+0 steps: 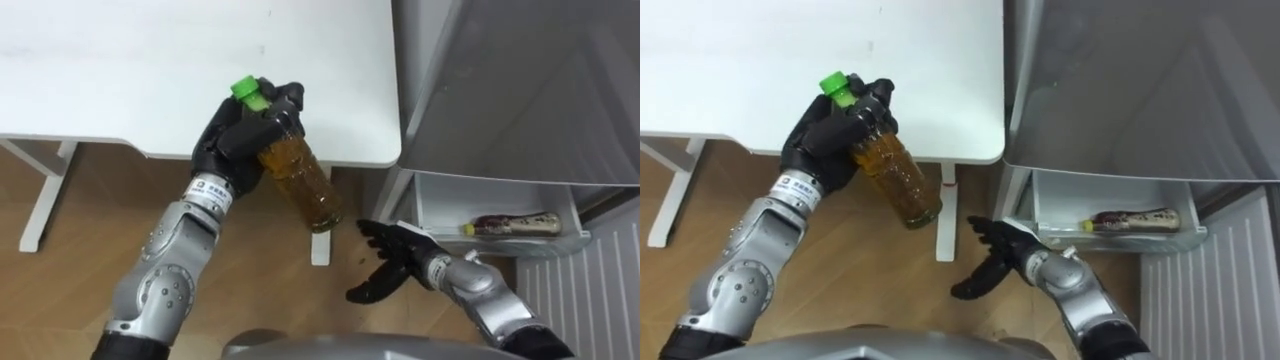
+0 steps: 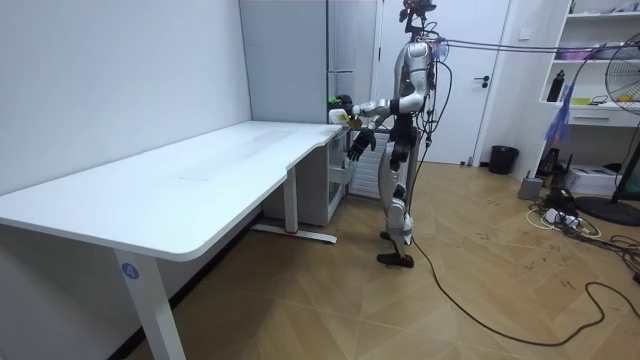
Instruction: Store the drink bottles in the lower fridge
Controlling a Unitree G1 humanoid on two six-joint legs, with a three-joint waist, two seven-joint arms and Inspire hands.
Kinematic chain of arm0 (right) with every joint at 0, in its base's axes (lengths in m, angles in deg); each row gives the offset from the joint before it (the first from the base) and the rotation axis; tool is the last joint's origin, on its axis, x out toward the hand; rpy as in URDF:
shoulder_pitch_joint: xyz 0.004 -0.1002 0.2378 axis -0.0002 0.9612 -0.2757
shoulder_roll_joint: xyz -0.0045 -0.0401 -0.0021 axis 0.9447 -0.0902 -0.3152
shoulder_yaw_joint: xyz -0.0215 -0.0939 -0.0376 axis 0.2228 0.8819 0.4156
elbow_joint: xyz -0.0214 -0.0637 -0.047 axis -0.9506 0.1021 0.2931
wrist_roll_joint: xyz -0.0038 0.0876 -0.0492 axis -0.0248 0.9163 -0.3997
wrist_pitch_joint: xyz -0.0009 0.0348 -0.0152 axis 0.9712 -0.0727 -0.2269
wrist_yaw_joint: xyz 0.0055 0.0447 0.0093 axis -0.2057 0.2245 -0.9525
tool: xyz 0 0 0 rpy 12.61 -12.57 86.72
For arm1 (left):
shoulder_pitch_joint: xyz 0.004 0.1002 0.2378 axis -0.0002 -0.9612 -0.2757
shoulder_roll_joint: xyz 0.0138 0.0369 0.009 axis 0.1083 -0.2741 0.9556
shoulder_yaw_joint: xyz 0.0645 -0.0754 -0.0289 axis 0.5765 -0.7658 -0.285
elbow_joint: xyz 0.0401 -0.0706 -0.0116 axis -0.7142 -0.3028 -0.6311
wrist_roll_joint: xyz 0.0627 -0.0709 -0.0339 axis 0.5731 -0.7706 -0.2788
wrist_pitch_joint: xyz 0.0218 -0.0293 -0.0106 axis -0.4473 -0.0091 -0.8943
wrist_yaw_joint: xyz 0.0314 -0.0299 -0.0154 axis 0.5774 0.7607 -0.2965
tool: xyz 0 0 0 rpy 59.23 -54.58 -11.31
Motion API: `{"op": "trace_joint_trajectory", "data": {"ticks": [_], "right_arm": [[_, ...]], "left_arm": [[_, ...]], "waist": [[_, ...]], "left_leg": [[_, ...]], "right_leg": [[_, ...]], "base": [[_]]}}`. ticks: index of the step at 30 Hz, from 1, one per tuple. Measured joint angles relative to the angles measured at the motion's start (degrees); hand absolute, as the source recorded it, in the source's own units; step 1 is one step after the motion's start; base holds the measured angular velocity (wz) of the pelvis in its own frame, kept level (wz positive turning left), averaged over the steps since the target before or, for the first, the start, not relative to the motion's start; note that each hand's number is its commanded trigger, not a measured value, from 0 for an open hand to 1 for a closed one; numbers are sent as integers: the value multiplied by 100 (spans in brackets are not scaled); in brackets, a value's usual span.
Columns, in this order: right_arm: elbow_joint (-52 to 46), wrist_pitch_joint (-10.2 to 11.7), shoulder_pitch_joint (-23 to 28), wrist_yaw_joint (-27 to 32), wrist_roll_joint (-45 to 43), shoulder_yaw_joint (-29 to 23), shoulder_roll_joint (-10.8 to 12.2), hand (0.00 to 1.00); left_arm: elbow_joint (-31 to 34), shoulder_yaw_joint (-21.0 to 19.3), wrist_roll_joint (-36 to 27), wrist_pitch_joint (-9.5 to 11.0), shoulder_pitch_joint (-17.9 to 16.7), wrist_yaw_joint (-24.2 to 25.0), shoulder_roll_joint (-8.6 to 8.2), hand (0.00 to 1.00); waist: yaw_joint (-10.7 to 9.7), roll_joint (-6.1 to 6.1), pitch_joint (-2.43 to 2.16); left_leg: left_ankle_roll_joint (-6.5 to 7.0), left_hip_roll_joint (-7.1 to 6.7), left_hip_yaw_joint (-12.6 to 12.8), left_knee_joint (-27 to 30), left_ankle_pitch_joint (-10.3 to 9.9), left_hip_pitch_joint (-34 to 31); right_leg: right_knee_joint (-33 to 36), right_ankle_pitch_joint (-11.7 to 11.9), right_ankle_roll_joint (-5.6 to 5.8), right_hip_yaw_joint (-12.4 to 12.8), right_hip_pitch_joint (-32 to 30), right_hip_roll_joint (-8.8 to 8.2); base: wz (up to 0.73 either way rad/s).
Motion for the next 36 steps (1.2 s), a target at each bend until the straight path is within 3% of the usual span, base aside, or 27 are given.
{"op": "trace_joint_trajectory", "data": {"ticks": [12,19,36], "right_arm": [[-824,-51,6,-941,274,203,-75,0],[-922,-53,6,-1396,871,206,-73,0],[-1288,-56,10,-1522,1369,265,-80,0]], "left_arm": [[-295,210,222,16,0,0,61,100],[-296,220,744,44,0,54,73,100],[-413,729,850,108,-2,450,74,100]], "waist": [[-33,2,22],[-36,2,22],[-59,45,28]], "left_leg": [[1,5,-65,7,-1,-11],[0,-3,-39,-1,-2,-17],[0,-7,-41,45,-2,-1]], "right_leg": [[7,1,0,-75,33,-18],[21,1,-1,-21,46,-9],[15,1,-1,23,61,-3]], "base": [[2],[0],[0]]}}
